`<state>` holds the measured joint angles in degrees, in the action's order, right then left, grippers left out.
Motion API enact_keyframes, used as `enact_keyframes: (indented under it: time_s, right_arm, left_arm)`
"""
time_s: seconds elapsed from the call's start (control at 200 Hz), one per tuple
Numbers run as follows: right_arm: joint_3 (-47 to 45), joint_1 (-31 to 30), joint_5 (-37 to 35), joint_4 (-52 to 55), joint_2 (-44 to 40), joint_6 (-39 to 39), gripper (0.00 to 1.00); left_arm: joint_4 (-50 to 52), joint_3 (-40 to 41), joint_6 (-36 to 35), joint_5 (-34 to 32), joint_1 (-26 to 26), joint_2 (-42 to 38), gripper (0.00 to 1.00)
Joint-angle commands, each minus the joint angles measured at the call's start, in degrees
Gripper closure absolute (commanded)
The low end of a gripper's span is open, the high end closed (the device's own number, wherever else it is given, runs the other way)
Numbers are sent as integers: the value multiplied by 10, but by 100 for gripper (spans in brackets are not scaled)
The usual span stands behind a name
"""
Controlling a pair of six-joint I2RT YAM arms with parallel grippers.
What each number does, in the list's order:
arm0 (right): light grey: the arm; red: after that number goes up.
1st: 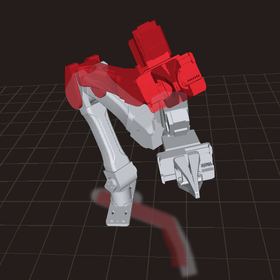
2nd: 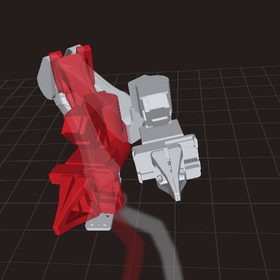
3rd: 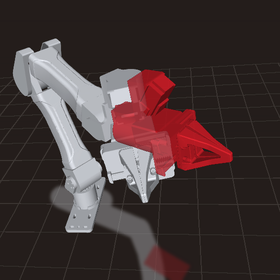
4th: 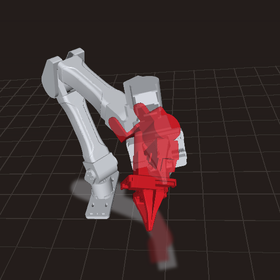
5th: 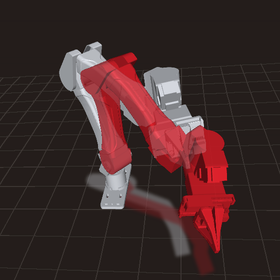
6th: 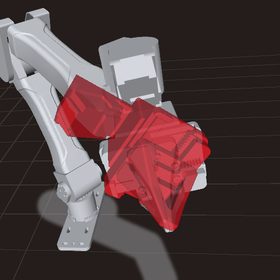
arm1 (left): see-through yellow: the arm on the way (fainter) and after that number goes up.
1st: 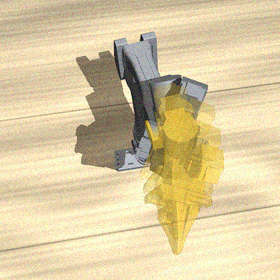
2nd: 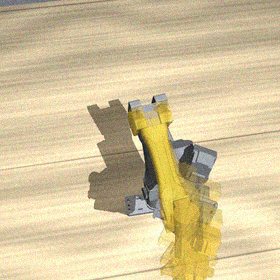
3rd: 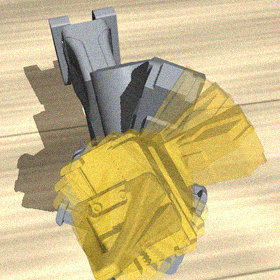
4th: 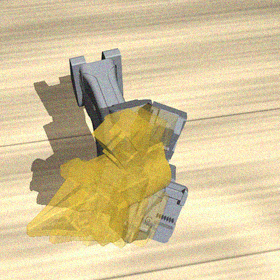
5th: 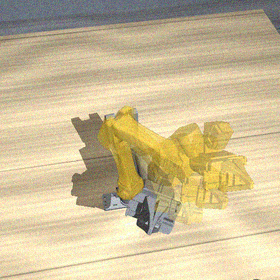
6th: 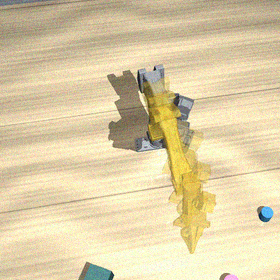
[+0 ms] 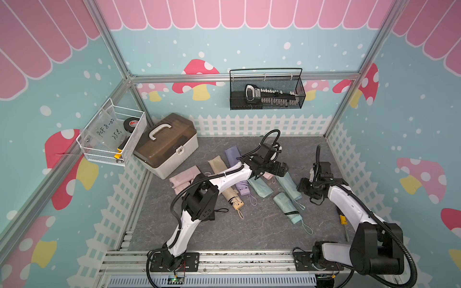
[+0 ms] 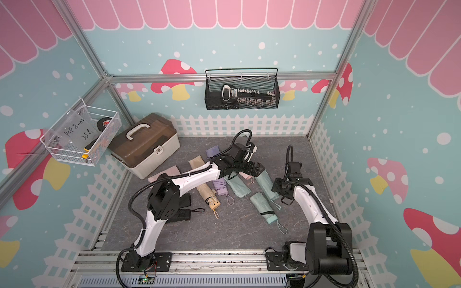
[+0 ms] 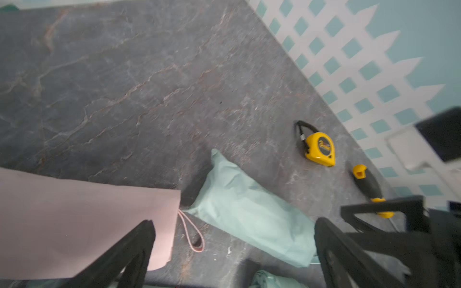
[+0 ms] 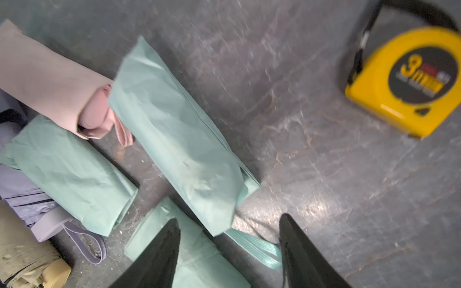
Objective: Take umbrellas out of sleeves
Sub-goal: Pick up the umbrella from the center of the board.
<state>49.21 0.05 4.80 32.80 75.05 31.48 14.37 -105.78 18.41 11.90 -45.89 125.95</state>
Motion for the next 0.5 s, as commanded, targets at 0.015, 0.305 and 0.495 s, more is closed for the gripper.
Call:
enact_keyframes:
  time_s: [0.015, 0.305, 0.495]
  right_arm:
    - [18, -18, -35, 13, 45, -60, 37]
    - [63, -84, -133, -6, 150, -81, 32]
    - [82, -94, -118, -19, 211, -91, 32]
  left_arm:
    - [-77, 41, 49, 73, 43, 7, 1]
    - [-117, 88, 69, 107, 64, -20, 0]
    - [-177, 94, 139, 211, 78, 4, 1]
